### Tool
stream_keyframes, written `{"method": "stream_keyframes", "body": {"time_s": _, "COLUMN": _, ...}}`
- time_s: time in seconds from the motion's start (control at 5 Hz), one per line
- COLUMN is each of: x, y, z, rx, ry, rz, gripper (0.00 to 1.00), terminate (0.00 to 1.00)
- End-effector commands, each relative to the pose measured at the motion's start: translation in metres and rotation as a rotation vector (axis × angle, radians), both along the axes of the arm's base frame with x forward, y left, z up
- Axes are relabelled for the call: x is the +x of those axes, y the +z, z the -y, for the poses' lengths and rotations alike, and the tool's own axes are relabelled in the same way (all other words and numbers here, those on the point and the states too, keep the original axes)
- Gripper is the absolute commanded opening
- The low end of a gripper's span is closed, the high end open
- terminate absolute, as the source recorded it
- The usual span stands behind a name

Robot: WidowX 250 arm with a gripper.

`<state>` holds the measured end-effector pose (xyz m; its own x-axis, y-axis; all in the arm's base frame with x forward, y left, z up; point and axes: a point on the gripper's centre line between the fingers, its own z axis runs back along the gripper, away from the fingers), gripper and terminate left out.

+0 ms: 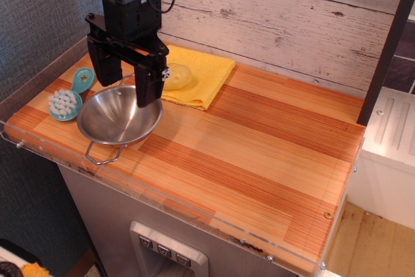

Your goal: Put yellow ball on the vessel

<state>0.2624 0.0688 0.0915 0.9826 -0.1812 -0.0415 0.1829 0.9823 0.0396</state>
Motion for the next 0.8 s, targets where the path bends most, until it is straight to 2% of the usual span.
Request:
{"method": "stream_keyframes", "body": {"time_s": 0.0, "x": 0.0, "y": 0.0, "z": 0.0, "rx": 0.0, "ry": 0.0, "rz": 0.0, "gripper": 1.0, "terminate": 0.0}}
{"method": "stream_keyframes", "body": {"time_s": 0.2, "x": 0.022, "y": 0.014, "z": -0.013, "rx": -0.092, "ry": -0.144, "rz": 0.097, "gripper": 1.0, "terminate": 0.0}}
{"method": "stream_keyframes", "body": {"time_s": 0.4, "x": 0.052, "y": 0.022, "z": -0.024, "rx": -0.158, "ry": -0.166, "rz": 0.145, "gripper": 1.0, "terminate": 0.0}}
{"method": "stream_keyframes", "body": {"time_s": 0.6, "x": 0.091, "y": 0.018, "z": -0.037, "rx": -0.096, "ry": -0.151, "rz": 0.156, "gripper": 1.0, "terminate": 0.0}}
